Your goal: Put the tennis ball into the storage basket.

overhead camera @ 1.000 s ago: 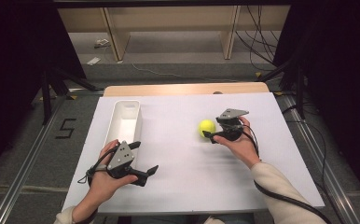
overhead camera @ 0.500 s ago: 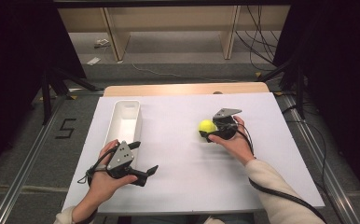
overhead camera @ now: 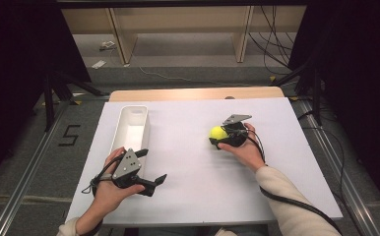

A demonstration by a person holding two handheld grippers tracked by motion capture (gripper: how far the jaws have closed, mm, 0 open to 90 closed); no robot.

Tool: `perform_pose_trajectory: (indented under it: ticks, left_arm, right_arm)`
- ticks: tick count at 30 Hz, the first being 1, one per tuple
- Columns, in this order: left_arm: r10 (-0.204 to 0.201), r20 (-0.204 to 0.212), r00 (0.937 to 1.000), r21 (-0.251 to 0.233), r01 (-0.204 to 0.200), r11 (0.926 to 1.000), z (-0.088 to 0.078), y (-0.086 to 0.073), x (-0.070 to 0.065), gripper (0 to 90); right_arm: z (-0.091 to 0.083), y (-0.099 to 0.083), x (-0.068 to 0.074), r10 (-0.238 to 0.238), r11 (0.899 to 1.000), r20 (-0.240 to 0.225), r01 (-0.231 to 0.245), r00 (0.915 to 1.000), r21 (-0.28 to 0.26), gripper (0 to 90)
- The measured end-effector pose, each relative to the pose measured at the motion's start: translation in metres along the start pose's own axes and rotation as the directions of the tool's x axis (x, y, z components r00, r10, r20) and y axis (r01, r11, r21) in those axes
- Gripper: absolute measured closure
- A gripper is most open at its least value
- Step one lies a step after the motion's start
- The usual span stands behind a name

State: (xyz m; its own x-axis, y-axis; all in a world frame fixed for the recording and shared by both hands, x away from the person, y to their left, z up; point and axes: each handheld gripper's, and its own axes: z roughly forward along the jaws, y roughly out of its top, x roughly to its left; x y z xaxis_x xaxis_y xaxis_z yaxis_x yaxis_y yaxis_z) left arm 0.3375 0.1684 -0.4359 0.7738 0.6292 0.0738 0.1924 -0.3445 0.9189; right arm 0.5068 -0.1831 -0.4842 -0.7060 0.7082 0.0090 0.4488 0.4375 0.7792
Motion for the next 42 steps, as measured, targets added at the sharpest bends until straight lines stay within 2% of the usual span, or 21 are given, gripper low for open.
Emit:
perform_pose_trajectory:
  ticks: [6, 15, 28, 42]
  left_arm:
    - [0.001, 0.000, 1.0000, 0.002, -0.001, 1.0000, 0.000, 0.000, 0.000, 0.0]
    - [0.001, -0.001, 1.0000, 0.001, -0.001, 1.0000, 0.000, 0.000, 0.000, 0.0]
    - [-0.001, 0.001, 1.0000, 0.000, 0.001, 1.0000, 0.000, 0.000, 0.000, 0.0]
    - [-0.005, -0.001, 1.0000, -0.004, 0.005, 1.0000, -0.001, 0.000, 0.000, 0.0]
  right_arm:
    - [0.002, 0.000, 0.001, -0.001, 1.000, 0.000, 0.001, 1.0000, 0.004, 16.5]
    - [0.005, -0.001, 0.000, 0.009, 1.000, -0.014, -0.009, 0.9999, 0.011, 24.9]
    - [0.004, 0.000, 0.001, 0.023, 1.000, -0.009, -0.023, 0.9997, 0.010, 25.9]
    - [-0.005, 0.006, 0.002, 0.028, 0.999, -0.005, -0.029, 0.9996, -0.034, 26.0]
